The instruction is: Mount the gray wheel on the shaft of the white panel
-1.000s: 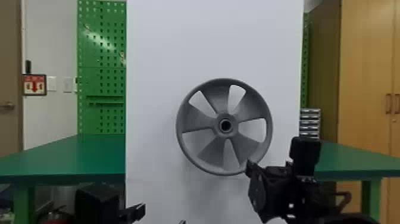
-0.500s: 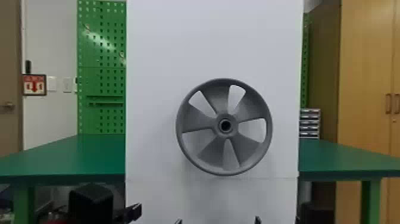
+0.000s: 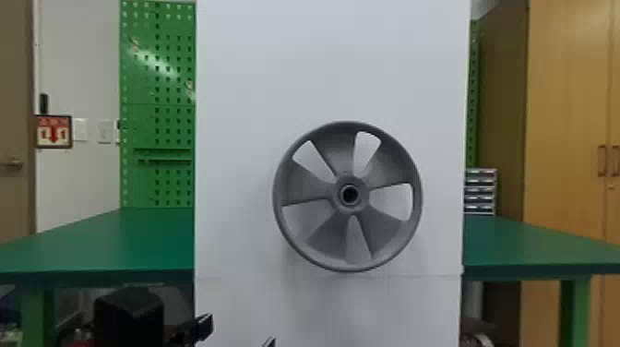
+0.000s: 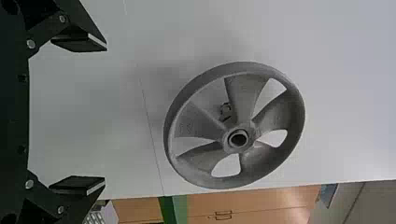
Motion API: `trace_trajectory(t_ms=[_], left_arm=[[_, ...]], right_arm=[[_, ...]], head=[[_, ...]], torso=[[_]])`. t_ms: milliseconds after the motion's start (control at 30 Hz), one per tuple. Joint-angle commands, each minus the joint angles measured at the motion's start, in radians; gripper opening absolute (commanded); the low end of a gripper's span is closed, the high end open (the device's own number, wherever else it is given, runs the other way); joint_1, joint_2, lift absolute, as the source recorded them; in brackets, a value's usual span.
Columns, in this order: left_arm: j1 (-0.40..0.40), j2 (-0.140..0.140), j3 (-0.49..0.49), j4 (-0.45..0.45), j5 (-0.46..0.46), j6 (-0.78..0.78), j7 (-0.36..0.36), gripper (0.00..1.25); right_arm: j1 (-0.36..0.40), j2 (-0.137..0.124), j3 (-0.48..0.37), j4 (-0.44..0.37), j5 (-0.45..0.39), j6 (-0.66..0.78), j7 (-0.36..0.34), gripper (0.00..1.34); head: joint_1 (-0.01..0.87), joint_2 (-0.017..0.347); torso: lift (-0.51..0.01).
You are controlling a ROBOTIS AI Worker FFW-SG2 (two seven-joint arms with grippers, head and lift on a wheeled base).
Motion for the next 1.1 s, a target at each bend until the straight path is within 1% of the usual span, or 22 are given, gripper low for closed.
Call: trace_trajectory(t_ms=[0,67,200,300,400,533,767,933,1067], left_arm=[[0.005,-0.001,0.005,0.0,-0.002,-0.004,-0.001,0.99],[0.006,-0.001,0.005,0.0,-0.003,-0.007,-0.001,0.99],[0.008,-0.001,0.008,0.0,-0.005,-0.01,-0.003,0.99],[0.011,-0.001,0.01,0.0,-0.006,-0.012,-0.003,0.99],[0.014,-0.002,0.011,0.0,-0.006,-0.015,-0.003,0.99],[0.017,-0.005,0.013,0.0,-0.008,-0.02,-0.005,0.99],[0.017,-0.007,0.019,0.0,-0.012,-0.023,-0.018,0.99],[0.023,-0.016,0.019,0.0,-0.023,-0.032,-0.018,0.99],[0.026,-0.017,0.019,0.0,-0.028,-0.037,-0.018,0.99]], right_arm=[[0.038,0.001,0.002,0.076,0.008,-0.104,0.027,1.27],[0.049,0.001,0.002,0.107,0.01,-0.128,0.036,1.27],[0.064,0.001,-0.006,0.178,0.007,-0.184,0.077,1.27],[0.079,0.001,-0.01,0.204,0.007,-0.211,0.079,1.27],[0.089,0.011,-0.013,0.227,0.01,-0.231,0.079,1.26],[0.093,0.02,-0.023,0.23,0.019,-0.231,0.079,1.26],[0.092,0.015,-0.026,0.244,0.017,-0.231,0.079,1.26],[0.09,0.015,-0.024,0.256,0.017,-0.237,0.079,1.26],[0.09,0.018,-0.027,0.259,0.017,-0.249,0.079,1.26]], head=[[0.038,-0.013],[0.038,-0.013],[0.038,-0.013],[0.038,-0.013],[0.038,-0.013],[0.038,-0.013],[0.038,-0.013],[0.038,-0.013],[0.038,-0.013]], torso=[[-0.5],[-0.5],[-0.5],[-0.5],[-0.5],[-0.5],[-0.5],[-0.5],[-0.5]])
